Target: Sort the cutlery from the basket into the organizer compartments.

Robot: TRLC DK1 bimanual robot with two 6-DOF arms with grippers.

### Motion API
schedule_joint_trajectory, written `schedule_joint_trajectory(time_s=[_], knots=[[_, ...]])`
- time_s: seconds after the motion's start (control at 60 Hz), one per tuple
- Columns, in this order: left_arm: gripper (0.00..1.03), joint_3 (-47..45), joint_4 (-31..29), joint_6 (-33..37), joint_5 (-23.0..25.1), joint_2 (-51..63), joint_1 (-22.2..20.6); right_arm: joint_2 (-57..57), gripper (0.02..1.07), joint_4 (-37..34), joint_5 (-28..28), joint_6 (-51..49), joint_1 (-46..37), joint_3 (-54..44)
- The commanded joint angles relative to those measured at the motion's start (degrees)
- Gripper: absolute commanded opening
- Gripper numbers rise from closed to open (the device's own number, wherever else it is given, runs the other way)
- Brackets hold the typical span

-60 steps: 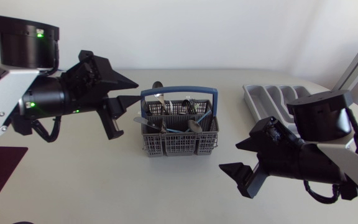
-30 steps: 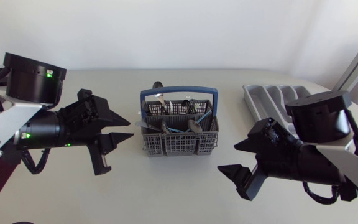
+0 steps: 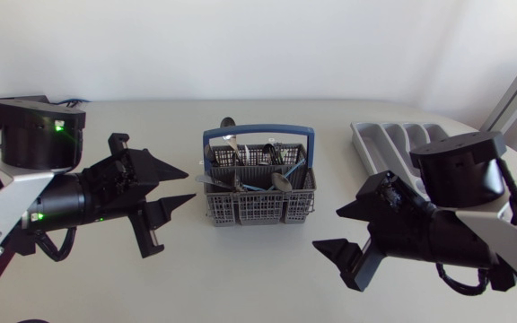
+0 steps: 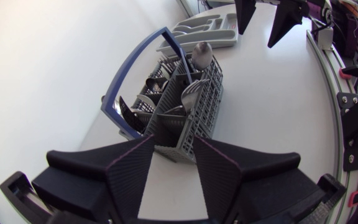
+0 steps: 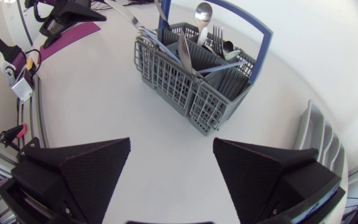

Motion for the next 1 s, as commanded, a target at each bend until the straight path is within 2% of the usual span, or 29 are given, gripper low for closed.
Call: schedule_joint_trajectory(time_s=[0.0,0.067,0.317,0.483,0.683,0.75,0.817,0.983], knots=[[0.48,-1.36,0.72,0.21,-0.20,1.22,0.16,-0.67,0.98,-0.67,0.59,-0.26,0.93,-0.63],[0.47,-1.27,0.19,-1.20,-0.20,1.58,0.34,-0.94,0.98,-0.23,3.14,-0.35,3.04,-0.55],[0.47,-2.59,0.54,-5.15,1.03,1.66,3.59,3.90,0.97,5.22,20.46,-0.61,20.44,2.27],[0.50,-2.76,0.54,-7.26,2.96,1.49,5.70,9.43,0.92,11.64,22.48,-3.95,22.02,4.90],[0.50,-3.64,1.68,-8.32,7.53,1.40,10.97,15.85,0.87,18.58,24.94,-6.50,25.98,8.95],[0.50,-4.61,2.82,-8.41,8.85,1.40,12.56,18.40,0.86,21.48,26.08,-7.55,27.65,9.12],[0.50,-5.84,4.41,-8.41,9.47,1.40,13.43,20.60,0.80,24.29,26.79,-8.70,29.14,9.12],[0.52,-8.21,7.48,-8.41,11.84,1.58,15.90,25.52,0.77,29.57,30.13,-10.28,31.86,9.83]])
